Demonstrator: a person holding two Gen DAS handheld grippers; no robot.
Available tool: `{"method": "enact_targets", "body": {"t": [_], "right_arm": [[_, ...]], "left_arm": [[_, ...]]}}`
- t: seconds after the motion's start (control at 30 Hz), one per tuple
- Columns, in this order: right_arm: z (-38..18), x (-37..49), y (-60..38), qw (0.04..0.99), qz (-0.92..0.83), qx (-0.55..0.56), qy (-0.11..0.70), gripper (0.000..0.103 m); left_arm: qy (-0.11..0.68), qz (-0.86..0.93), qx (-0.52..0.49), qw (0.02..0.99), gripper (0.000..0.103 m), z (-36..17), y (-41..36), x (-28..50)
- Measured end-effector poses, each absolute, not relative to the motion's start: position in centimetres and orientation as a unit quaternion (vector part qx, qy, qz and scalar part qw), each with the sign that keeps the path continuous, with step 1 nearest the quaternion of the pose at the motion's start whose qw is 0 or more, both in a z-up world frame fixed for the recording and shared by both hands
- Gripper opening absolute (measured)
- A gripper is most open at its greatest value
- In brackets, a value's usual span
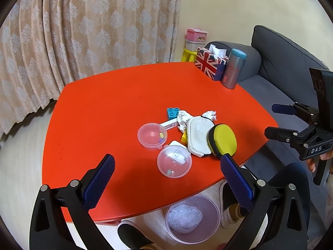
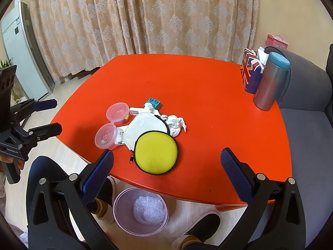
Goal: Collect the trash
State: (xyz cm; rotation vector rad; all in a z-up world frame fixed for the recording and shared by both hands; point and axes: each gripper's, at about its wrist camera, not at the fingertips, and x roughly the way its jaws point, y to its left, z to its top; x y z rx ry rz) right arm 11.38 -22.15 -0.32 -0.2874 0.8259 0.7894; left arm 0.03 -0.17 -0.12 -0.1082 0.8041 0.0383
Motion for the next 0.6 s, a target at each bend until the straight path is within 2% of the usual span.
{"method": "enact_targets", "body": {"t": [0.6], "right_arm": [[-0.42,11.28,-22.21,0.831,0.374,-0.135,0.389,0.1]], "left_arm": [[0.392,0.018,-0.054,0.918,0.097,-0.28,-0.18,0.19]]}}
